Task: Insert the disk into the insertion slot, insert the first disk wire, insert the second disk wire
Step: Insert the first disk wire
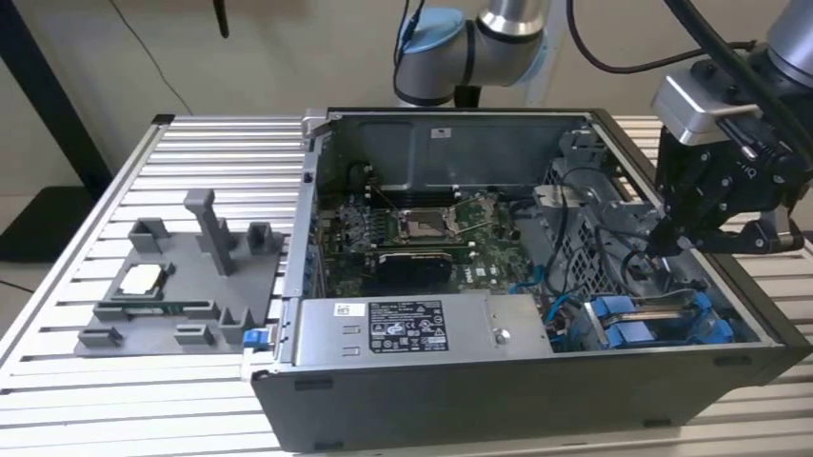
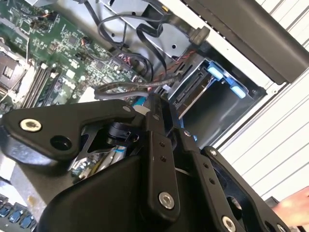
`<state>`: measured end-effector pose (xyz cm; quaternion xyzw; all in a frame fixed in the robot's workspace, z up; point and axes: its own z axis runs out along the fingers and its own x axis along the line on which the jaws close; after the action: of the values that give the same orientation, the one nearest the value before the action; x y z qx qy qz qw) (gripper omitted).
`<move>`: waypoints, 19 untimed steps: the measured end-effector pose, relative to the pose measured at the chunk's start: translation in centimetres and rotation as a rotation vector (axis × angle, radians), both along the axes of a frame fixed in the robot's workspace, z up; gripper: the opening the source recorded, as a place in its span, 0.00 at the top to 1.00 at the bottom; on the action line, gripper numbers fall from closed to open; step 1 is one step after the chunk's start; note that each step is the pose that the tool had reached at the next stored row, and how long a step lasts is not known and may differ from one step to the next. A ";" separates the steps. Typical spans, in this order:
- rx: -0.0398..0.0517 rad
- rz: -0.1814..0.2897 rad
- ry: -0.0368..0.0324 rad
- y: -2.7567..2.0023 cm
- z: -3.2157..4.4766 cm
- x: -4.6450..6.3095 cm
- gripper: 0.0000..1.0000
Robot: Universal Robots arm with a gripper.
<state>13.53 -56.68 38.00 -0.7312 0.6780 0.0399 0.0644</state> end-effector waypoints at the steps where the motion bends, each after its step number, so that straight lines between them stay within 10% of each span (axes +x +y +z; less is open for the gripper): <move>1: -0.0001 0.000 0.0000 -0.04 -0.12 0.1 0.81; 19: -0.0020 -0.004 0.0001 -0.91 -2.19 1.8 0.81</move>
<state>15.34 -57.58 35.81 -0.7299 0.6794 0.0392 0.0637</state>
